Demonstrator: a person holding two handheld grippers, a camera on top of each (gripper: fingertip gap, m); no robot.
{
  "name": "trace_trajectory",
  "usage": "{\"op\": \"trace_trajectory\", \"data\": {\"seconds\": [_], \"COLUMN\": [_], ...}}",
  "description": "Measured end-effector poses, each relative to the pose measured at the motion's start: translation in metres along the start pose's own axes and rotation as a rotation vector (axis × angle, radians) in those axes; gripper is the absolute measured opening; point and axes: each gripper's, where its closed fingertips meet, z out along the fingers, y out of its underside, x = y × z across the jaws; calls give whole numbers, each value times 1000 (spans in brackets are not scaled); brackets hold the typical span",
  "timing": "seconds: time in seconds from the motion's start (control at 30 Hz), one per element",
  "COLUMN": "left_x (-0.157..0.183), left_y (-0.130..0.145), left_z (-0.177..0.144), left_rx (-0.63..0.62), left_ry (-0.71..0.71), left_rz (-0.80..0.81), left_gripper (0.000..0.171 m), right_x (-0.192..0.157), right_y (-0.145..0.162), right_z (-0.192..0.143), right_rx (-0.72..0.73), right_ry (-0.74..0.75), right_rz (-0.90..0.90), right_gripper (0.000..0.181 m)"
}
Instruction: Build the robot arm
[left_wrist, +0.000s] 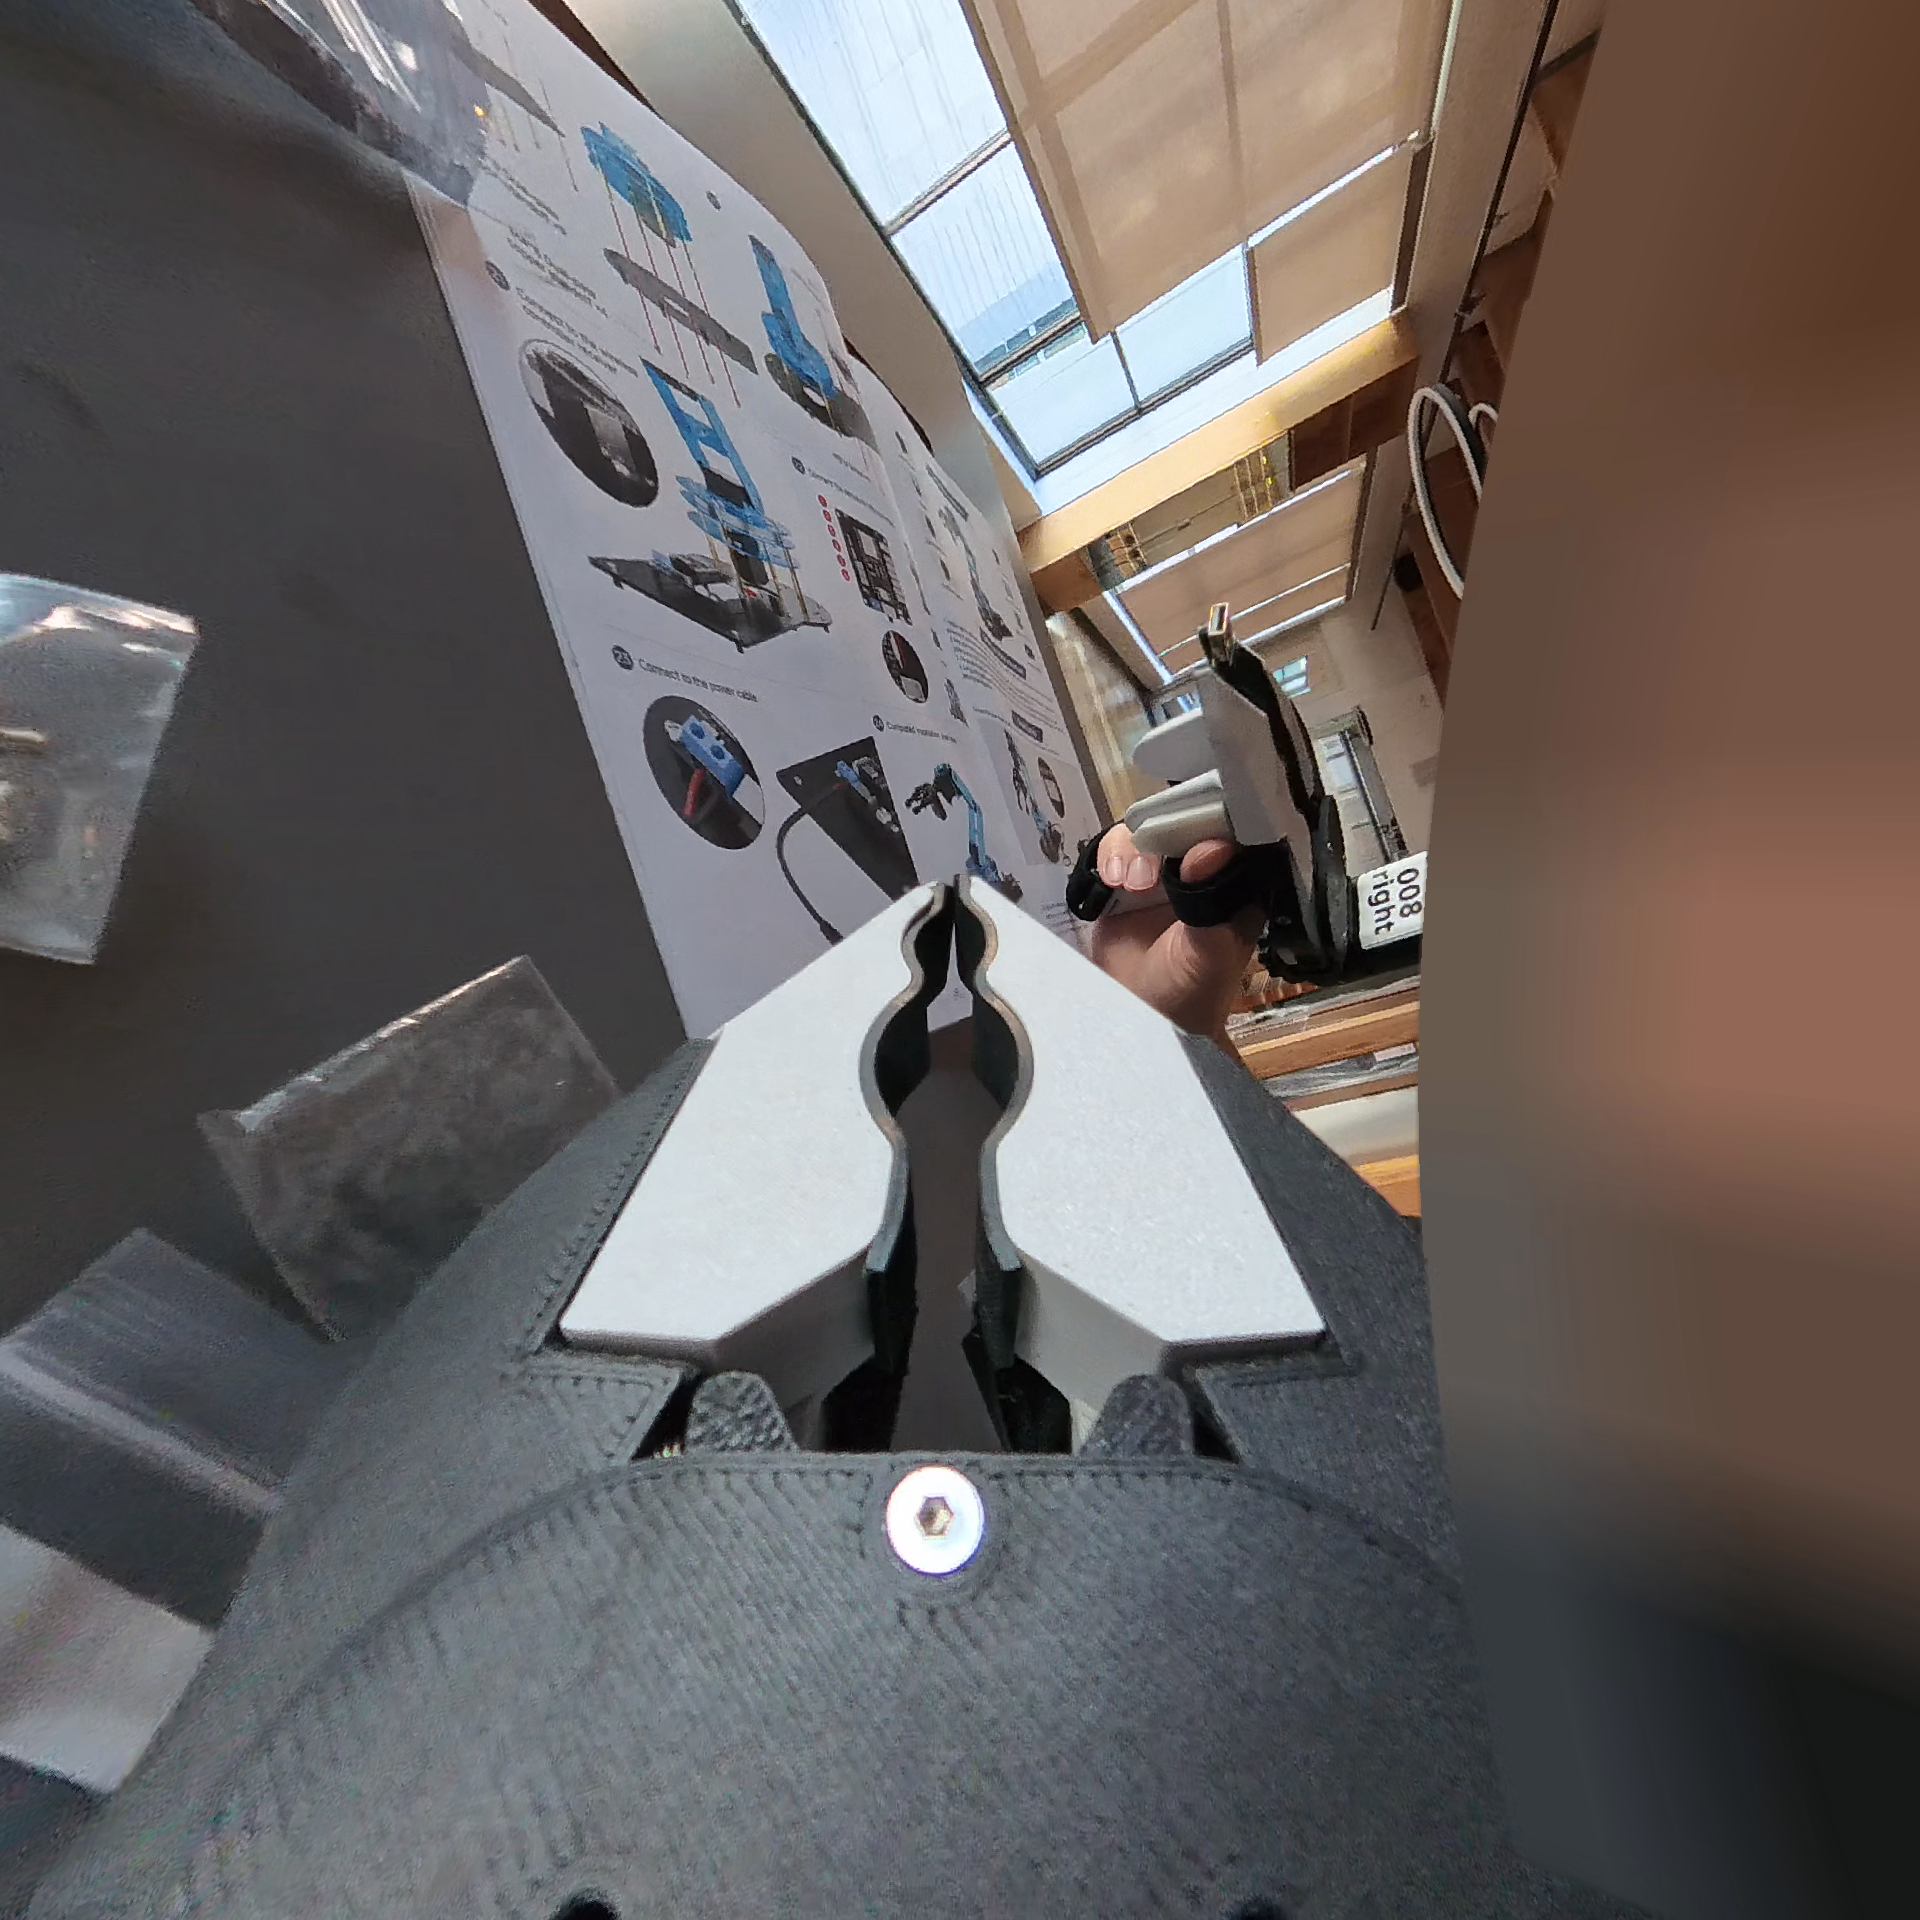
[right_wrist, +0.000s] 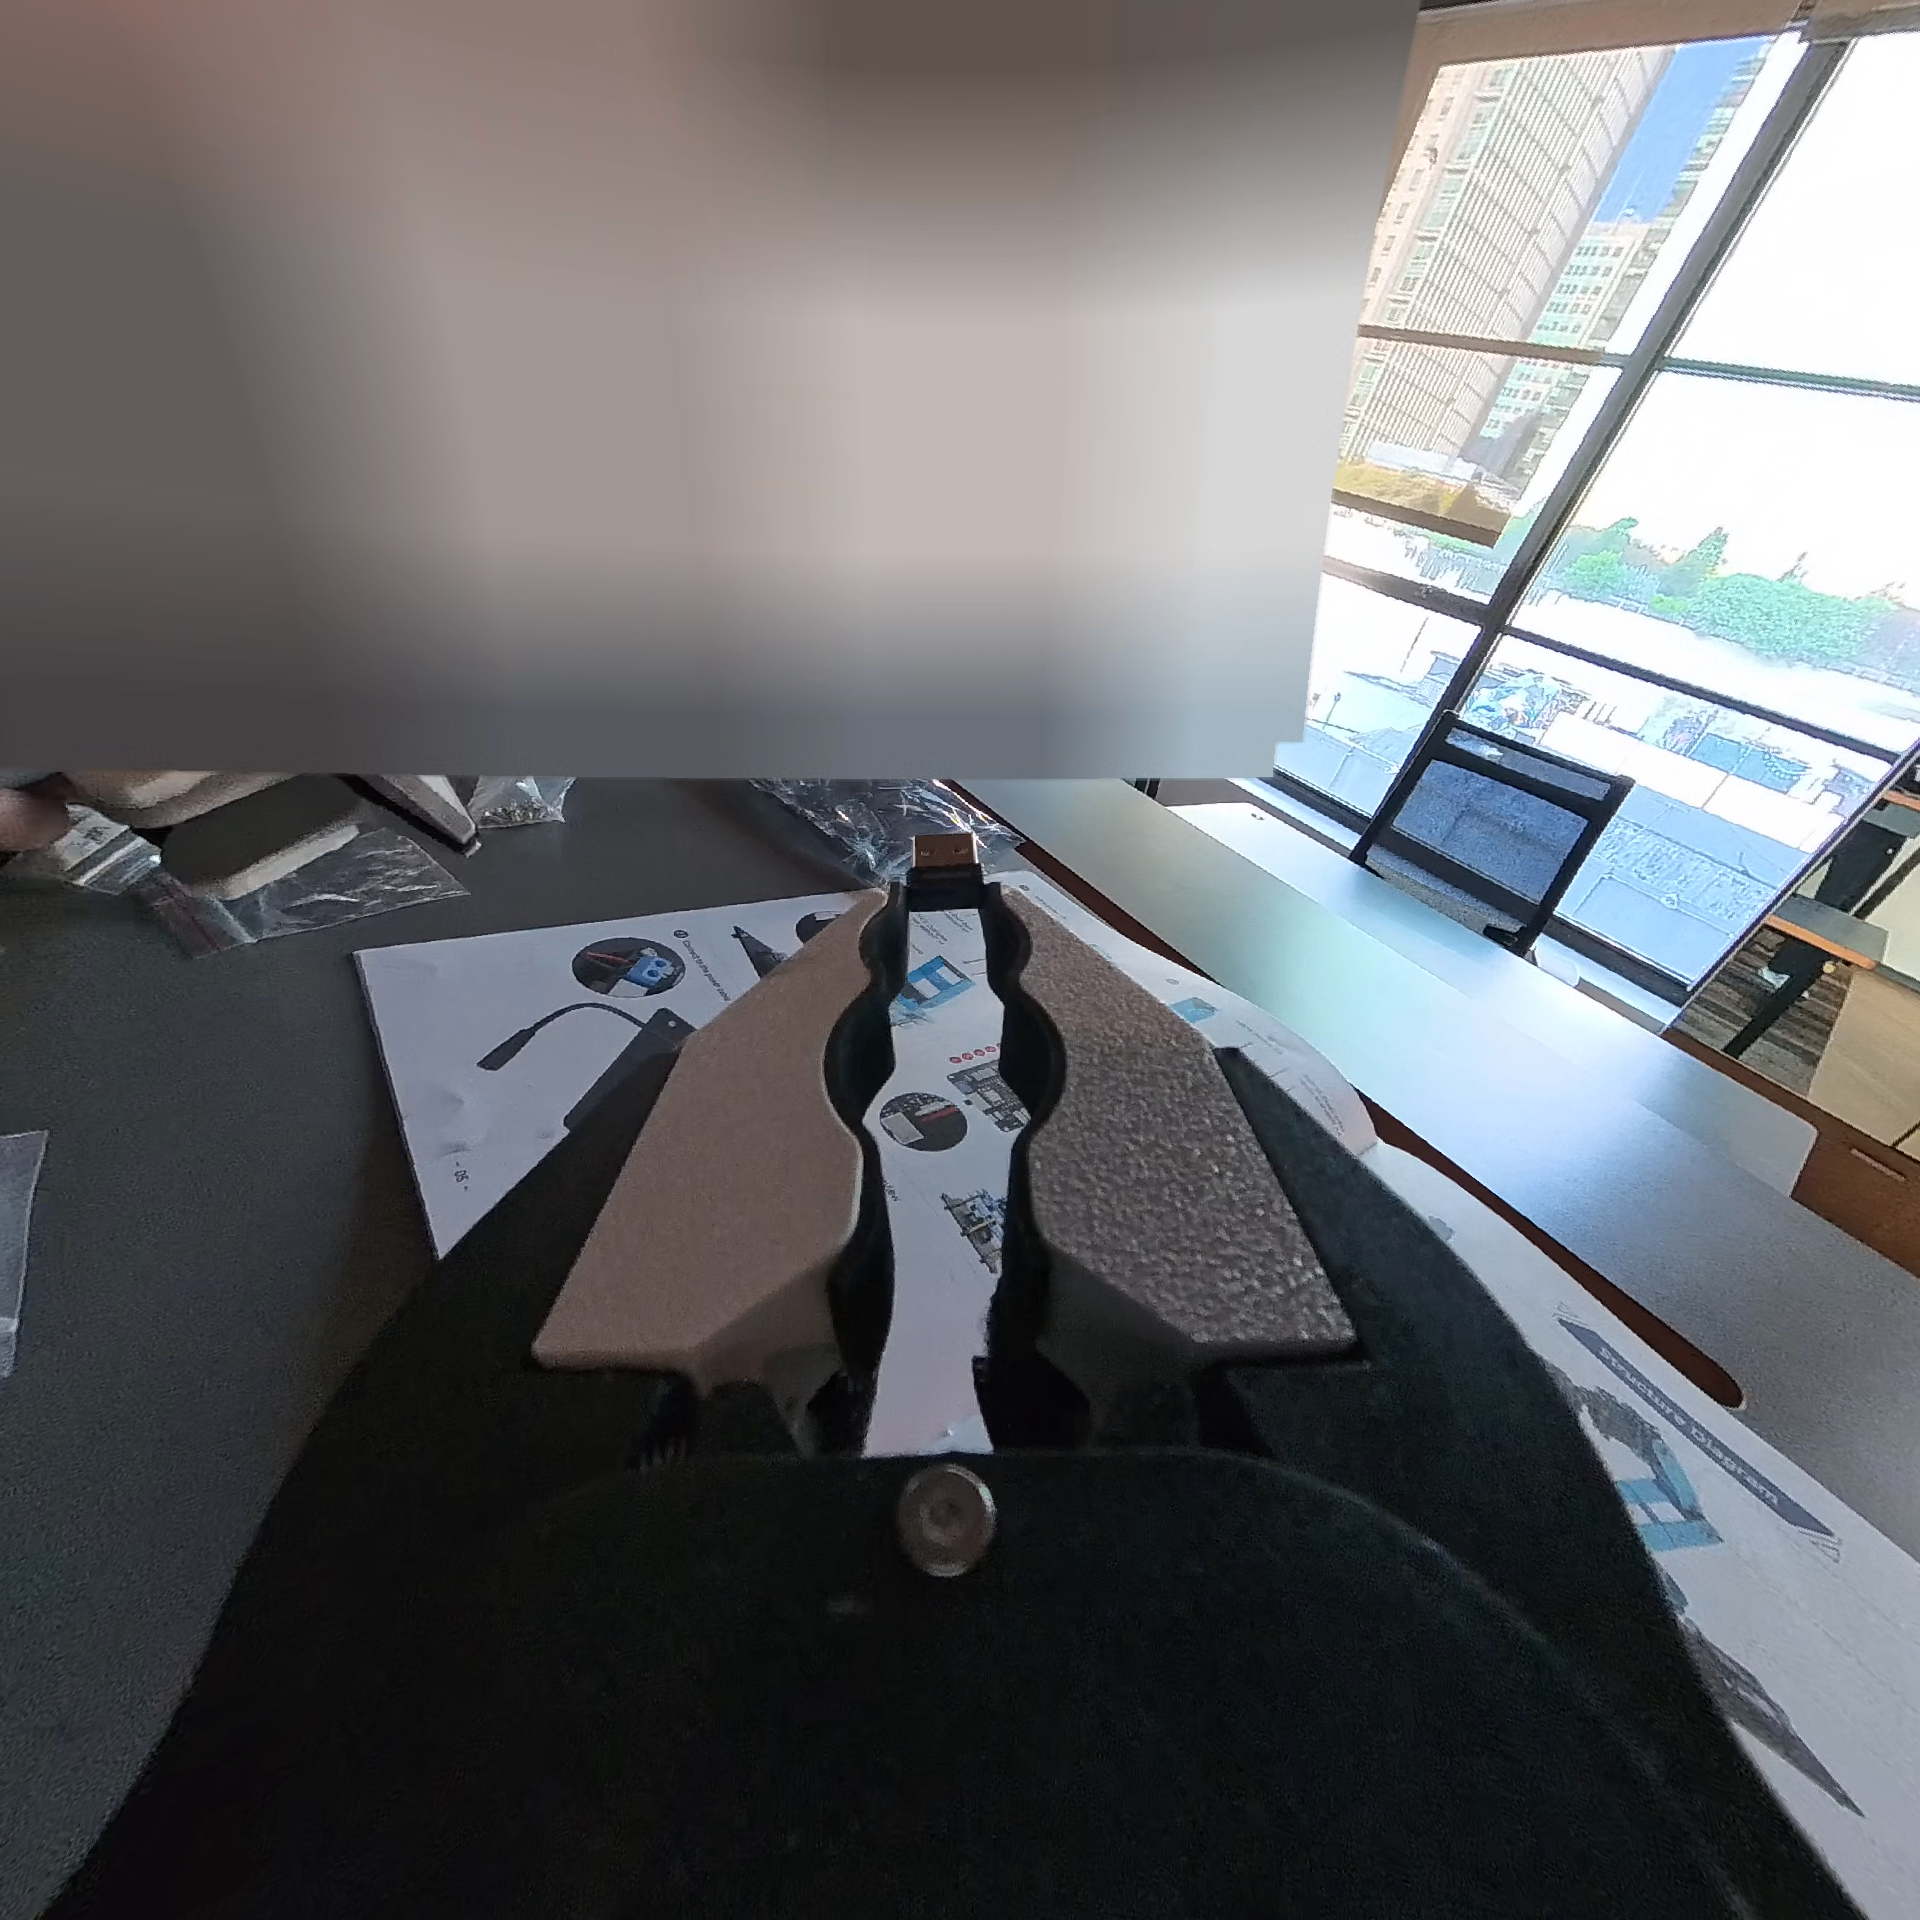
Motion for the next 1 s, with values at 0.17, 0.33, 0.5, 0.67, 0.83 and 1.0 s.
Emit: {"op": "trace_trajectory", "data": {"seconds": [0.17, 0.33, 0.5, 0.67, 0.83, 1.0], "left_x": [19, 31, 43, 44, 43, 39], "left_y": [4, -6, -14, -19, -18, -9], "left_z": [6, 0, -6, -10, -8, 0], "left_rx": [-3, 32, 60, 71, 51, 6], "left_ry": [36, -2, -11, -14, -44, -28], "left_rz": [67, 239, 382, 418, 502, 486], "left_gripper": [0, 0, 0, 0, 0, 0], "right_x": [2, -3, -5, -1, -2, -1], "right_y": [-2, -3, -6, -7, -6, -4], "right_z": [-2, 1, 0, -1, 1, 3], "right_rx": [12, 17, 26, 34, 23, 14], "right_ry": [5, -12, -7, 11, 16, 30], "right_rz": [6, 2, -17, -13, -23, -38], "right_gripper": [13, 13, 13, 13, 13, 13]}}
